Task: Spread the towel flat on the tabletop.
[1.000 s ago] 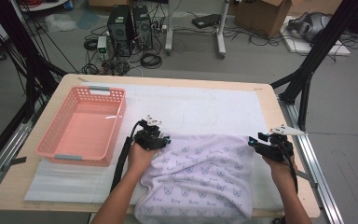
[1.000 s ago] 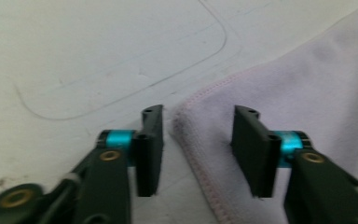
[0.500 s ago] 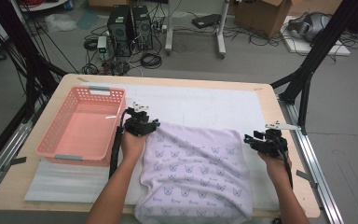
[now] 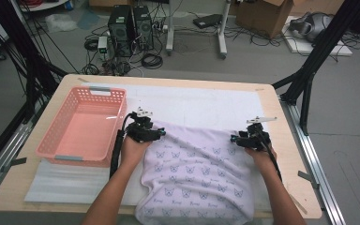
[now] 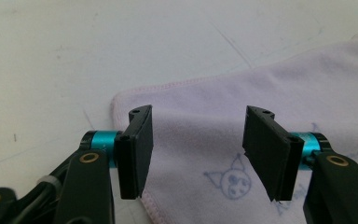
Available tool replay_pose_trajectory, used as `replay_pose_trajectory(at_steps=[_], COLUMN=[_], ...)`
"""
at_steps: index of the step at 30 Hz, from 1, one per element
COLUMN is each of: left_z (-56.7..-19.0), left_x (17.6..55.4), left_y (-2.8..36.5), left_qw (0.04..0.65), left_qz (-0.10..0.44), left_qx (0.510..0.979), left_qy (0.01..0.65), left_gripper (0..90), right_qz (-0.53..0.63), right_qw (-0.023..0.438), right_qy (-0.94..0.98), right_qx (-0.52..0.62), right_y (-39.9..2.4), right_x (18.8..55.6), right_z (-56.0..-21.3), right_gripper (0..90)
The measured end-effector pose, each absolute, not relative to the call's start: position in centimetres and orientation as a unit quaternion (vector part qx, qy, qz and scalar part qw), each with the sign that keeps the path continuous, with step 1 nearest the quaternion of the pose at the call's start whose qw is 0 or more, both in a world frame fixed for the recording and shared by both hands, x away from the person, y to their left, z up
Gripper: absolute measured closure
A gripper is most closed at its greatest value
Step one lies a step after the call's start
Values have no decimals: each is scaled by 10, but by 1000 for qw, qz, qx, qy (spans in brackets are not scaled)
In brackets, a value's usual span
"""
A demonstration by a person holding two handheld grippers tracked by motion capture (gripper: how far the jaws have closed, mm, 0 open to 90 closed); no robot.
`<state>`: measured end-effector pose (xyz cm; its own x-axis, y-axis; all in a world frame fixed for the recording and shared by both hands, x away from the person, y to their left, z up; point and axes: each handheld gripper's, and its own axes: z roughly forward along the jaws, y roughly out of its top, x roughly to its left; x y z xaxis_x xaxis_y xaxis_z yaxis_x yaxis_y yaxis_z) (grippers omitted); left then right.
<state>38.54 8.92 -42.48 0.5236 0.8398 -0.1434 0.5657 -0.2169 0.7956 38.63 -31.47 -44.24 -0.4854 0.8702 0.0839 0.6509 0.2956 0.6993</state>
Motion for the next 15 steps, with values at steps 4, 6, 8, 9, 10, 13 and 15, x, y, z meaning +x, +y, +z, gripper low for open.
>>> replay_pose_trajectory(at_steps=[4,6,8,9,10,13,15], left_z=[-425,-425,-425,-425,-425,-427,-429], left_x=[386,386,386,386,385,386,387], left_y=[90,89,89,89,88,88,88], left_qw=[433,438,440,437,434,423,417], left_qz=[158,159,155,156,156,156,158], left_qx=[759,756,756,757,760,764,763], left_qy=[460,460,459,460,458,462,468], left_gripper=[435,434,434,433,432,429,428], right_qz=[325,305,297,297,291,300,301], right_qw=[177,198,224,236,252,293,312], right_qy=[808,815,809,803,800,767,746], right_qx=[458,451,456,459,460,486,505], right_y=[-309,-306,-307,-309,-311,-321,-327], right_x=[401,411,421,426,431,443,448], right_z=[-439,-436,-433,-431,-429,-421,-416], right_gripper=[855,865,867,867,868,874,874])
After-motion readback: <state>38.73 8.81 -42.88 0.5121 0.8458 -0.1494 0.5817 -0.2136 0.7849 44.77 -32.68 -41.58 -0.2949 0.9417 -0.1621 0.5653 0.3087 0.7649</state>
